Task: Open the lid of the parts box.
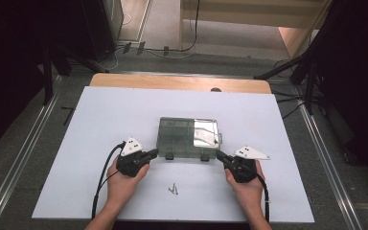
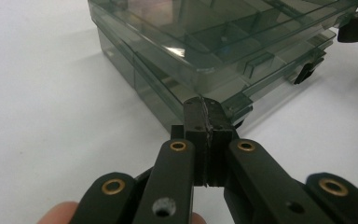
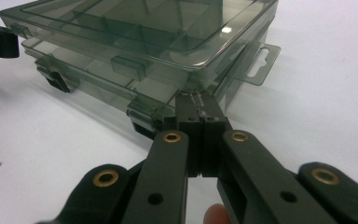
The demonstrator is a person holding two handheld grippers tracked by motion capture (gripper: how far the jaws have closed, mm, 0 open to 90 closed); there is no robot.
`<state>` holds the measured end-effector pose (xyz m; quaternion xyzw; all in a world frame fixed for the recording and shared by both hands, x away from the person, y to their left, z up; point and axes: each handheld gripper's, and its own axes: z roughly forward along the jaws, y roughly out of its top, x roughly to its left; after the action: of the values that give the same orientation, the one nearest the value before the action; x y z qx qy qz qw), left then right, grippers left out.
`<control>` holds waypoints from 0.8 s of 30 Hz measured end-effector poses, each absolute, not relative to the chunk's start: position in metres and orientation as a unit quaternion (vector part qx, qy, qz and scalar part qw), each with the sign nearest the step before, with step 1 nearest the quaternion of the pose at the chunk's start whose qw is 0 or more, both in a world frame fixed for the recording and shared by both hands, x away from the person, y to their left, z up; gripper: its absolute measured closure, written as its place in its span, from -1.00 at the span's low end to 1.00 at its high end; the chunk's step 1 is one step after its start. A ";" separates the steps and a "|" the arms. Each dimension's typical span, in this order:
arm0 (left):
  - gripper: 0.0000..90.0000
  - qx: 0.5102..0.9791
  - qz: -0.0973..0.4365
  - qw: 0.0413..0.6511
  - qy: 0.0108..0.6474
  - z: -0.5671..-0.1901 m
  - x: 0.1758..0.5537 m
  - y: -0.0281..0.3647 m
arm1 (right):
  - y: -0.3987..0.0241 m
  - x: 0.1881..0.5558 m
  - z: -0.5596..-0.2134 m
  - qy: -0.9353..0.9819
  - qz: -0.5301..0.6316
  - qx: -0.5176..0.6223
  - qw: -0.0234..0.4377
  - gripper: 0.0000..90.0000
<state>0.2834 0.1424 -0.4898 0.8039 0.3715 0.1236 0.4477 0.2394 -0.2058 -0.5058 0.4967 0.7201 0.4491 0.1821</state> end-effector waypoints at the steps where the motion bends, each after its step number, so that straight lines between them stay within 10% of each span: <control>1: 1.00 0.804 0.127 0.448 0.370 -0.487 0.284 0.142 | -0.205 0.239 -0.505 0.720 0.449 0.496 0.184 1.00; 9: 0.97 0.800 0.146 0.454 0.365 -0.478 0.289 0.140 | -0.206 0.242 -0.496 0.713 0.463 0.490 0.194 0.96; 18: 0.45 0.791 0.189 0.453 0.364 -0.470 0.296 0.135 | -0.204 0.250 -0.488 0.704 0.464 0.488 0.224 0.17; 24: 0.45 0.792 0.197 0.453 0.360 -0.466 0.299 0.131 | -0.205 0.254 -0.483 0.699 0.477 0.480 0.231 0.12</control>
<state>0.2993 0.1313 -0.4659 0.7916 0.3601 0.1972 0.4526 0.2535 -0.2054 -0.4825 0.4804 0.6987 0.4770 0.2312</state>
